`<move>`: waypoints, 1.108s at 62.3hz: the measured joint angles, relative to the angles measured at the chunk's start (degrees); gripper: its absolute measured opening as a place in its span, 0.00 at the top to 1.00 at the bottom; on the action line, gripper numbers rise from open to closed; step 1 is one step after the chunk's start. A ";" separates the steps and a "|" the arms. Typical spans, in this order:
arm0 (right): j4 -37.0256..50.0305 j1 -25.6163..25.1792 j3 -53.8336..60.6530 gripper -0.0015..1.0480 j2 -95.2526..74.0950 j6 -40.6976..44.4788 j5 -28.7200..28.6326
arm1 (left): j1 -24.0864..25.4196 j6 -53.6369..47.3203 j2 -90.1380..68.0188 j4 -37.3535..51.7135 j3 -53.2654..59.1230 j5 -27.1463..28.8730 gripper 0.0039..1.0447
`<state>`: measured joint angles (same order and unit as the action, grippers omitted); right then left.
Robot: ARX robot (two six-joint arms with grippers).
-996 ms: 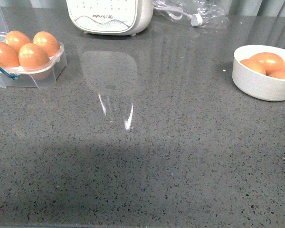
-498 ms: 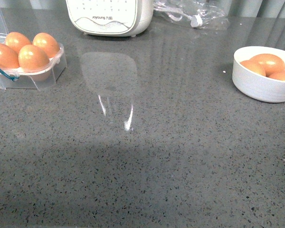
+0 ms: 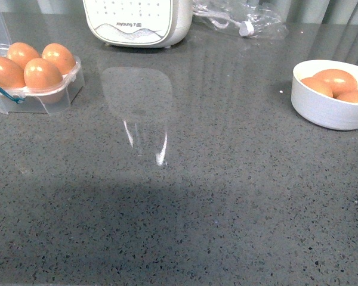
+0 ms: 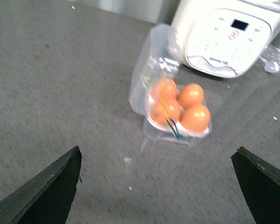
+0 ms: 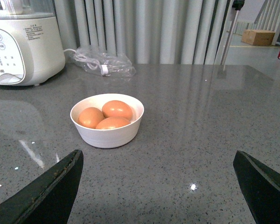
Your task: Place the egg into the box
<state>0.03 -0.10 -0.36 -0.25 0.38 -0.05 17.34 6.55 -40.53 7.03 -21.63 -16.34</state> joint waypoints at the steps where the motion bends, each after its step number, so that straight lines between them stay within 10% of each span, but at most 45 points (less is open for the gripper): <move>1: 0.00 0.00 0.00 0.07 0.00 0.00 0.00 | 0.68 -0.33 -1.05 0.72 -0.50 -0.96 0.06; 19: 0.00 0.00 0.00 0.07 0.00 0.00 0.00 | 11.56 -9.18 -25.83 9.94 -15.39 -6.32 0.06; 69: 0.00 0.00 0.00 0.07 0.00 0.00 0.00 | 0.74 -13.77 -46.23 12.87 -25.33 -2.16 0.06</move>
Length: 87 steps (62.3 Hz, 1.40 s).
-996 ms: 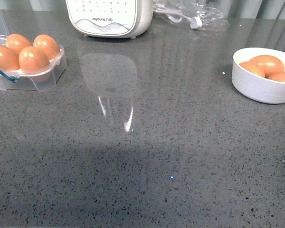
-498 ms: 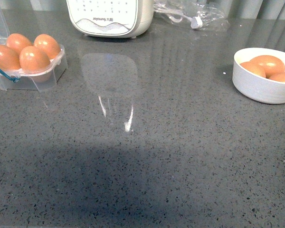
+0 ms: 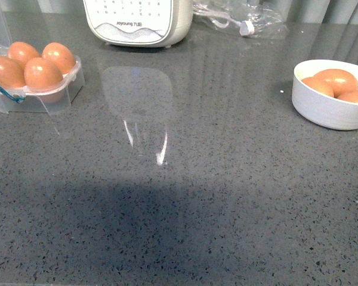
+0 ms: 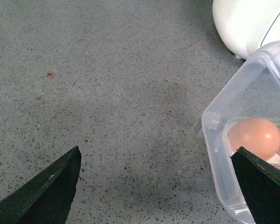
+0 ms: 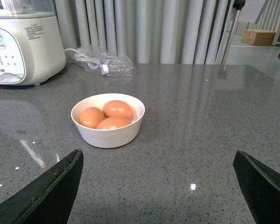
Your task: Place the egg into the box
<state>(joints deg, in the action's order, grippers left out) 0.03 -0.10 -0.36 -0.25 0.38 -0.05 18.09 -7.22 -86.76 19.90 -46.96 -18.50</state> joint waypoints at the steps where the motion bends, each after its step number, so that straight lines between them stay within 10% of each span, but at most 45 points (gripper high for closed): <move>1: 0.00 0.00 0.00 0.07 0.00 0.00 0.00 | -0.17 0.04 0.00 0.00 0.00 0.09 0.06; 54: 0.00 0.00 0.00 0.07 0.00 0.00 0.00 | -21.53 0.52 9.51 -6.10 5.57 0.85 0.06; 87: 0.00 0.00 0.00 0.07 0.00 0.00 0.00 | -20.37 1.70 20.22 -13.57 4.70 3.63 0.06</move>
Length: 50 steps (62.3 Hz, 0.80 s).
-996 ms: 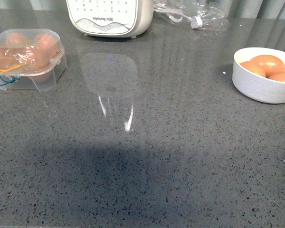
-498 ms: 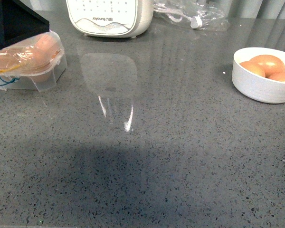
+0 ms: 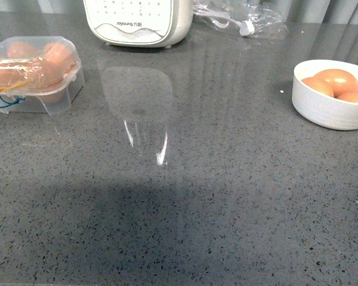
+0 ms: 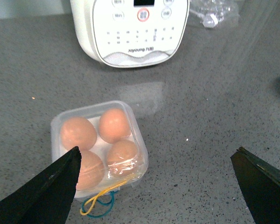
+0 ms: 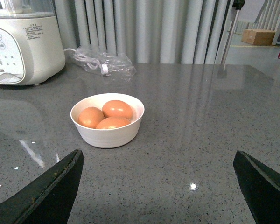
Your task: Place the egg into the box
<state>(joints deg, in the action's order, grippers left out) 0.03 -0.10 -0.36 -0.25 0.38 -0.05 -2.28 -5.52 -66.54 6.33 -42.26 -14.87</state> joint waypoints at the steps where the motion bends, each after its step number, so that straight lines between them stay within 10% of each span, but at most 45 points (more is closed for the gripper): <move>1: 0.00 0.00 0.00 0.07 0.00 0.00 0.00 | 0.09 0.02 1.05 -0.39 -0.02 0.13 0.06; 45: 0.00 0.00 0.00 0.07 0.00 0.00 0.02 | 6.88 -7.76 22.97 -11.39 5.79 2.43 0.06; 50: 0.00 0.00 0.00 0.07 0.00 0.00 0.00 | 4.02 -2.29 24.61 -0.66 10.64 11.72 0.19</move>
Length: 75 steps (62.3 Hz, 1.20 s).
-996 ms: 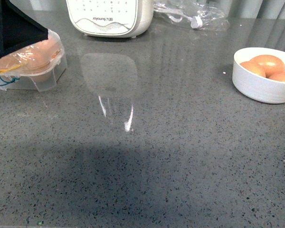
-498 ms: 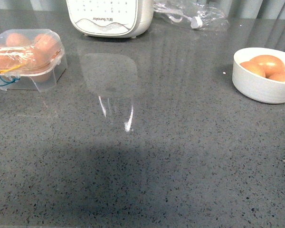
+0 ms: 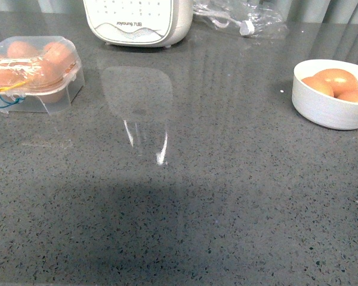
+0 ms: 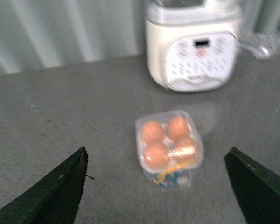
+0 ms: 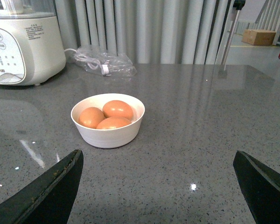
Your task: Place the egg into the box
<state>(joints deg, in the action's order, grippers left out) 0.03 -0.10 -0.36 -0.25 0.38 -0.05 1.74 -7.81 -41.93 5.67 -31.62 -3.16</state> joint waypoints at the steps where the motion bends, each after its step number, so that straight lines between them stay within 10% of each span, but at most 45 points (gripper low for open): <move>1: 0.00 0.00 0.00 0.07 0.00 0.00 0.00 | -0.50 1.36 0.61 2.47 1.49 1.27 0.22; 27: 0.00 0.00 0.00 0.07 0.00 0.00 0.00 | -1.60 7.48 11.76 12.00 19.50 3.10 0.97; 75: 0.00 0.00 0.00 0.07 0.00 0.00 0.00 | -1.60 7.78 25.99 7.48 28.92 3.10 0.97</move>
<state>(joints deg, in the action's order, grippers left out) 0.03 -0.10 -0.36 -0.25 0.38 -0.05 0.14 -0.03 -15.94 13.15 -2.70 -0.05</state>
